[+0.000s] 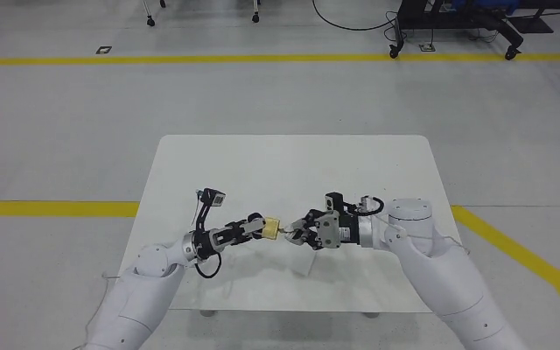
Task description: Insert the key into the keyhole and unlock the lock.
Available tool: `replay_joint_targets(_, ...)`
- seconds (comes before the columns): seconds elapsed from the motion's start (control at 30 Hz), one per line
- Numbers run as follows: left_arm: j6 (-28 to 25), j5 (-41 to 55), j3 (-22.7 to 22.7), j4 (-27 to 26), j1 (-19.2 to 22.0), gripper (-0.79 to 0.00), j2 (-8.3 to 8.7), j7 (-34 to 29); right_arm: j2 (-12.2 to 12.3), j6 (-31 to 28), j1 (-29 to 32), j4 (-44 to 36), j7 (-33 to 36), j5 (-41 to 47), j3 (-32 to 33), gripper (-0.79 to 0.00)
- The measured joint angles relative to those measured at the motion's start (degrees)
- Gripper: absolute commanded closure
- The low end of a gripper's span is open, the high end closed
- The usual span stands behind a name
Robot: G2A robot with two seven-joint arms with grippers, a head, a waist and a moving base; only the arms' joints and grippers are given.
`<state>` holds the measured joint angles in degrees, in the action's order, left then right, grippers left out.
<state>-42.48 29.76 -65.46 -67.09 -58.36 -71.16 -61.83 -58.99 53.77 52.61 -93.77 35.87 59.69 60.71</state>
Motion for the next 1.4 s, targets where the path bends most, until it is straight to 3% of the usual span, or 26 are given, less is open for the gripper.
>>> replay_joint_targets(0.13, -2.99, -4.15, -0.08, -1.1, -0.91, 0.0, 0.08, 3.16, -0.41, 3.98, -1.82, 2.37, -0.84, 3.86, -0.43, 0.0)
replay_joint_targets(0.33, -6.69, -8.96, -0.24, -3.05, -2.23, 0.0, 0.2, 7.05, -0.44, 4.23, -4.98, 7.26, -4.06, 10.83, -5.18, 0.0)
replay_joint_targets(0.67, -9.56, -16.0, -1.96, -5.31, -4.13, 0.0, 0.87, 12.57, 2.2, 4.23, -13.19, 11.87, -7.53, 24.3, -15.33, 0.0)
replay_joint_targets(1.07, -9.91, -26.28, -4.12, -7.47, -5.77, 0.0, 1.48, 20.92, 6.12, 4.23, -18.08, 11.82, -7.1, 32.29, -21.85, 0.0)
replay_joint_targets(1.13, -9.84, -26.63, -4.15, -7.51, -5.82, 0.0, 1.54, 21.5, 6.62, 4.23, -18.37, 11.67, -7.2, 32.93, -21.97, -0.32)
replay_joint_targets(1.17, -9.73, -26.86, -4.19, -7.52, -5.85, 0.0, 1.59, 21.83, 6.93, 4.23, -18.44, 11.56, -7.27, 33.27, -21.91, -0.52)
replay_joint_targets(1.2, -9.54, -27.13, -4.24, -7.52, -5.87, 0.0, 1.64, 22.08, 7.16, 4.23, -18.45, 11.47, -7.35, 33.49, -21.77, -0.785)
replay_joint_targets(1.4, -8.07, -31.7, -4.26, -8.91, -5.97, 0.0, 1.83, 24.2, 8.42, 4.23, -17.5, 10.52, -6.34, 33.86, -19.68, -0.785)
